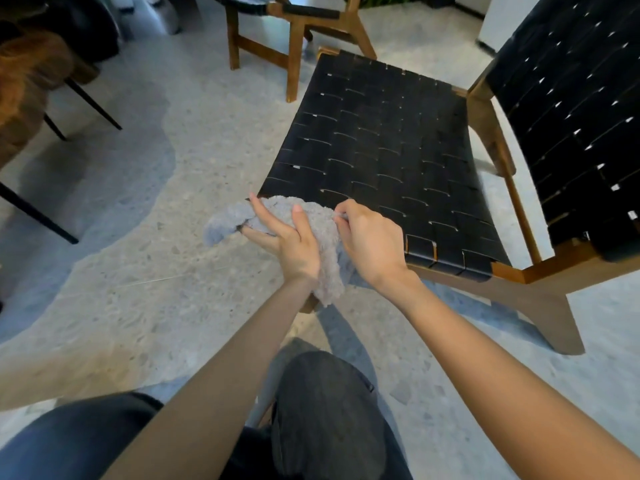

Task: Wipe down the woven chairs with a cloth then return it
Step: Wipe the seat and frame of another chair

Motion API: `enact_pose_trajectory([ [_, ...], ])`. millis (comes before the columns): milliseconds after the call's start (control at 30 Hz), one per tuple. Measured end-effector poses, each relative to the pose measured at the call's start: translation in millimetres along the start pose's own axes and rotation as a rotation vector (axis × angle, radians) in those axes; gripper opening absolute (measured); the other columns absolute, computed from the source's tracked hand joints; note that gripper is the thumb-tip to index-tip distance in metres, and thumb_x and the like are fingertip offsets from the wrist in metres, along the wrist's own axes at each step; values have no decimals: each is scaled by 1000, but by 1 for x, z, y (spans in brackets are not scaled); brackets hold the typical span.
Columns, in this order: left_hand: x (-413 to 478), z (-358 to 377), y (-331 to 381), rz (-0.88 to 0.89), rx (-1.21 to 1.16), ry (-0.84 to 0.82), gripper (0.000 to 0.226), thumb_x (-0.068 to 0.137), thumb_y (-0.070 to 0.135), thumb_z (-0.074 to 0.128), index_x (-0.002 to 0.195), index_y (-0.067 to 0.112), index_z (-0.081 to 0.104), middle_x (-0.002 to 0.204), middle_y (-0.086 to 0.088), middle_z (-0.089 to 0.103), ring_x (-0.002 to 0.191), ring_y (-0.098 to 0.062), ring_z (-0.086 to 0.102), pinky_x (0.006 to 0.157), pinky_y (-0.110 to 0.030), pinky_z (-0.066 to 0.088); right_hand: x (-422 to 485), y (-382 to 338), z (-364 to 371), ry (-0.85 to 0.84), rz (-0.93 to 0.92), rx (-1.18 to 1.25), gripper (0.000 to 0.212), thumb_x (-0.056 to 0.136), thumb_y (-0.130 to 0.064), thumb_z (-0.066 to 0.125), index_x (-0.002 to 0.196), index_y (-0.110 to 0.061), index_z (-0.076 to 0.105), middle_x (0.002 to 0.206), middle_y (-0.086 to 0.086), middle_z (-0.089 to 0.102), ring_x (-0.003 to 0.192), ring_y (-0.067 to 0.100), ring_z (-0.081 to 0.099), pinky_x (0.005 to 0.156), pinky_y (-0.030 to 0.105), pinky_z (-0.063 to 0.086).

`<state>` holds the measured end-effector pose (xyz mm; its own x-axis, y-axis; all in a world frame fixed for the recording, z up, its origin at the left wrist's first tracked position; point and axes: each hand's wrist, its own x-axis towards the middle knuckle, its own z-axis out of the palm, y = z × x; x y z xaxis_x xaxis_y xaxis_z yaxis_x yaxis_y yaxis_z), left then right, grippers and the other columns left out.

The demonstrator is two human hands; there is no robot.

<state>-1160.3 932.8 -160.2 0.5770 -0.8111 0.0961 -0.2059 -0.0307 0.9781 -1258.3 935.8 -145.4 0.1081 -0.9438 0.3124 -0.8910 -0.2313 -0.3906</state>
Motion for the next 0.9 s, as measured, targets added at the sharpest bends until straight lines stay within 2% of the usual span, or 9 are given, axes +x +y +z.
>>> enact_pose_trajectory([
  [67, -15, 12, -4, 16, 95, -4, 67, 98, 42, 38, 146, 38, -8, 154, -13, -22, 143, -25, 13, 102, -10, 17, -8, 16, -7, -25, 22, -20, 22, 103, -28, 40, 114, -20, 57, 101, -2, 67, 85, 21, 64, 67, 31, 45],
  [167, -40, 31, -7, 58, 295, -29, 68, 95, 51, 35, 145, 37, -9, 154, -17, -16, 142, -26, 12, 114, -27, 23, -21, 43, -17, -36, 91, -40, 22, 102, -30, 41, 113, -21, 57, 100, -2, 68, 85, 21, 64, 68, 33, 47],
  [233, -57, 44, -7, 7, 368, -79, 68, 96, 51, 36, 149, 30, -2, 154, -18, -16, 143, -26, 2, 113, -27, 11, -32, 62, -23, -49, 147, -63, 20, 101, -31, 43, 113, -22, 56, 99, -2, 68, 85, 21, 64, 70, 35, 51],
  [400, -104, 75, -7, -3, 341, -305, 72, 95, 48, 42, 143, 35, -11, 150, -20, -27, 142, -33, -16, 111, -30, -5, -61, 108, -40, -36, 295, -41, 18, 99, -25, 51, 114, -20, 59, 101, 1, 68, 84, 17, 65, 74, 32, 57],
  [500, -134, 96, -18, 16, 305, -456, 83, 93, 43, 50, 134, 44, -23, 148, -18, -29, 143, -35, -5, 118, -45, 11, -82, 140, -49, 80, 397, 4, 13, 98, -19, 53, 104, -16, 63, 93, 2, 68, 77, 17, 64, 71, 34, 58],
  [567, -155, 105, -22, -3, 235, -565, 92, 93, 33, 53, 130, 51, -28, 146, -8, -33, 144, -29, -2, 118, -43, 16, -96, 159, -54, 176, 457, 11, 11, 97, -16, 53, 94, -13, 64, 78, 2, 65, 66, 18, 61, 65, 40, 57],
  [700, -172, 107, -28, 31, 105, -654, 78, 92, 8, 54, 144, 40, 5, 148, -15, -9, 141, -21, 13, 113, -26, 23, -116, 178, -56, 281, 584, 86, 9, 95, -15, 57, 94, -12, 65, 79, 3, 67, 68, 19, 63, 69, 39, 57],
  [800, -174, 102, -24, 62, 135, -635, 52, 94, 8, 51, 136, 29, 29, 140, -18, 10, 121, -19, 37, 100, -28, 43, -125, 189, -52, 336, 659, 143, 9, 95, -18, 59, 94, -15, 66, 81, 0, 69, 71, 17, 64, 72, 39, 58],
  [900, -160, 93, -18, 66, 203, -550, 26, 96, 14, 50, 116, 30, 43, 138, -14, 15, 103, -17, 46, 78, -13, 34, -126, 185, -51, 309, 670, 210, 9, 95, -19, 58, 95, -15, 65, 83, 0, 68, 71, 14, 63, 71, 30, 57],
])
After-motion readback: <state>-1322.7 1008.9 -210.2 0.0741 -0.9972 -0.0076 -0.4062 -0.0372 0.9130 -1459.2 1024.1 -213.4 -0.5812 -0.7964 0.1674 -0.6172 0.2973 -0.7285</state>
